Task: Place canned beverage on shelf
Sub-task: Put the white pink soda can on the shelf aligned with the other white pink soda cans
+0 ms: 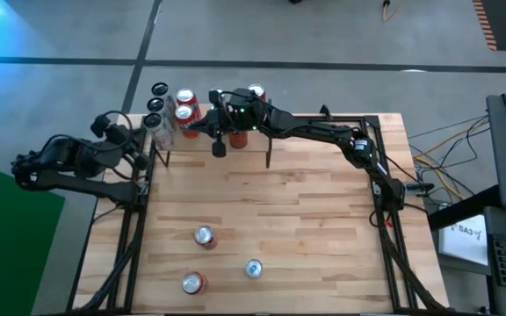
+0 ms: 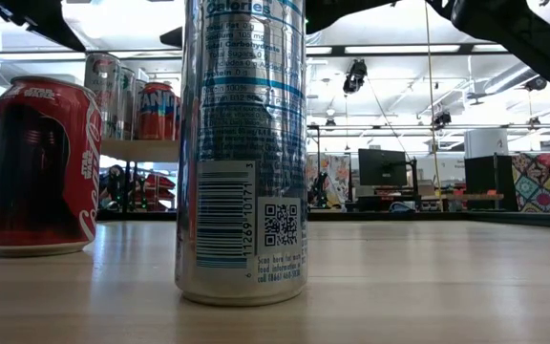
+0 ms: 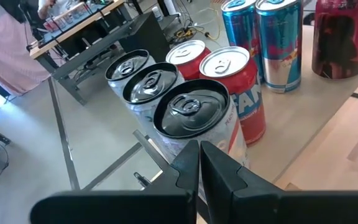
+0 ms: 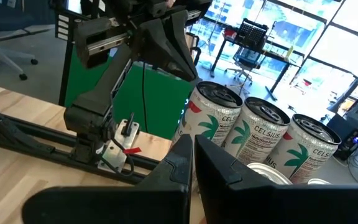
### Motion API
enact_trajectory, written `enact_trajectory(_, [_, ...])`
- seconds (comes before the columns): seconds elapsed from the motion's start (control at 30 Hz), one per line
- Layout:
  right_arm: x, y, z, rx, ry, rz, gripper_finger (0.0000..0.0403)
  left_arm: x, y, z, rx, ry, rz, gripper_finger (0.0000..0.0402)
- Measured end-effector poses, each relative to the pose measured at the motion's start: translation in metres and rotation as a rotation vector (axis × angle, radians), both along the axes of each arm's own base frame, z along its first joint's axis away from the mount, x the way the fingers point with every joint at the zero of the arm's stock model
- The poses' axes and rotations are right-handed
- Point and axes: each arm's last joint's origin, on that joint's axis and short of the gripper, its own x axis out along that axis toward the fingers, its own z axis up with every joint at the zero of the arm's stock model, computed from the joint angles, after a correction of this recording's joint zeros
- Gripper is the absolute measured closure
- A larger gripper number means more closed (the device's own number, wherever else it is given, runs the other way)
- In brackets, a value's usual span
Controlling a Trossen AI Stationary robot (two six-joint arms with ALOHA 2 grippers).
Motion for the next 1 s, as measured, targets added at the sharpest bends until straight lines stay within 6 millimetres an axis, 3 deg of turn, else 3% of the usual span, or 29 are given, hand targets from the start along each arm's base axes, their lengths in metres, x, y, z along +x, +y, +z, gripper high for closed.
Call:
enact_trajectory(0.37, [0.000, 0.000, 0.000, -0.004, 0.000, 0.000, 0.0394, 0.006, -0.002, 0.002, -0.038, -0.028, -0.060, 0.0402])
enact_trajectory(1.0, [0.000, 0.000, 0.000, -0.011, 0.000, 0.001, 0.0394, 0.010, -0.001, 0.001, -0.051, -0.058, -0.013, 0.0402])
